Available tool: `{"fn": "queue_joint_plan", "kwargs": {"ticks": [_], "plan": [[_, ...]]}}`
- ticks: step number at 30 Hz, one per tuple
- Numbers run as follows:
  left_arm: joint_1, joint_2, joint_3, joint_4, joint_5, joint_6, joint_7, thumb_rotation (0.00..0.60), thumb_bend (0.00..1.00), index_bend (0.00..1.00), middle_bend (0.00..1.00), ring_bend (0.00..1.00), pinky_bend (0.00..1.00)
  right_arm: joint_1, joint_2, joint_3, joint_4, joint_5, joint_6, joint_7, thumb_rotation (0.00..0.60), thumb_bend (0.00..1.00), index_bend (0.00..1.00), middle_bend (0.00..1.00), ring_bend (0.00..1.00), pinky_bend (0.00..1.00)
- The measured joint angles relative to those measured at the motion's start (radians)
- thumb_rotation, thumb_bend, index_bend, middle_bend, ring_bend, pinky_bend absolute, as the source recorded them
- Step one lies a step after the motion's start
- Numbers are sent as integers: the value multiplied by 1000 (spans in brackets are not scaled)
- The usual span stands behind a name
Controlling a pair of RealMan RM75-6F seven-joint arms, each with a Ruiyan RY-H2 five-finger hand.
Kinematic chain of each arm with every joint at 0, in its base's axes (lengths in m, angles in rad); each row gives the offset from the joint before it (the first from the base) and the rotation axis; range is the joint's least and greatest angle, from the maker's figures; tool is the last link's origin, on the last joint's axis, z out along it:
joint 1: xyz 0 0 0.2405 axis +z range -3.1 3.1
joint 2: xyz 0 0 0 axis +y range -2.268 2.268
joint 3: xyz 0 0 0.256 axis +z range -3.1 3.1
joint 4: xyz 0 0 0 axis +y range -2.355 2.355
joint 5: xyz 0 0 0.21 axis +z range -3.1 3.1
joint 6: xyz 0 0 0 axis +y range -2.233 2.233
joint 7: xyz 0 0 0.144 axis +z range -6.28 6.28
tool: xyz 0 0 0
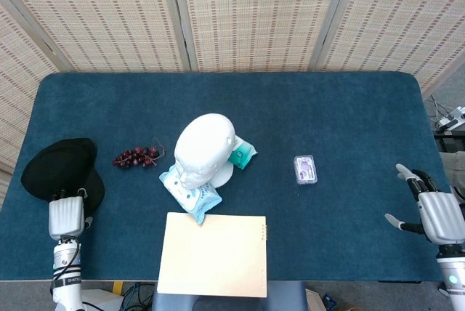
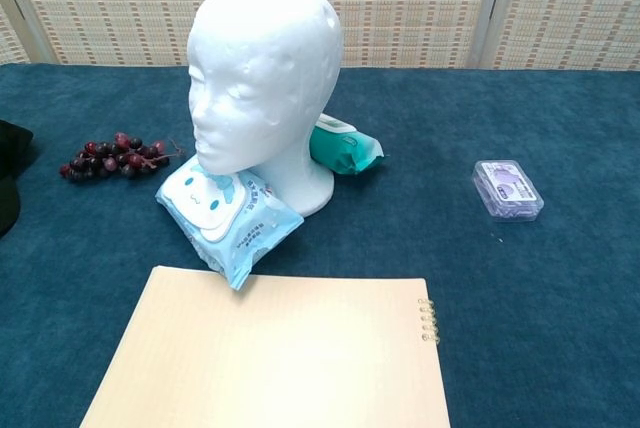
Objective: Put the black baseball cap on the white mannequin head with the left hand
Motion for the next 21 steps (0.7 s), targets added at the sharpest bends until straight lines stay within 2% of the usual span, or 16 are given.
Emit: {"fn": "queue_joint_plan", "kwargs": {"ticks": [9,21], "plan": [[-3,-29,-9,84,9,22,-45,600,23,415,536,239,344,0,-1,0,0,0,1,-2,600,30,82,265,145,499],[-1,-31,-28,126,8,39,-96,600,23,420,538,240,347,0,-2,-1,-3,-1,0,-8,600,30,81,265,145,499]]}}
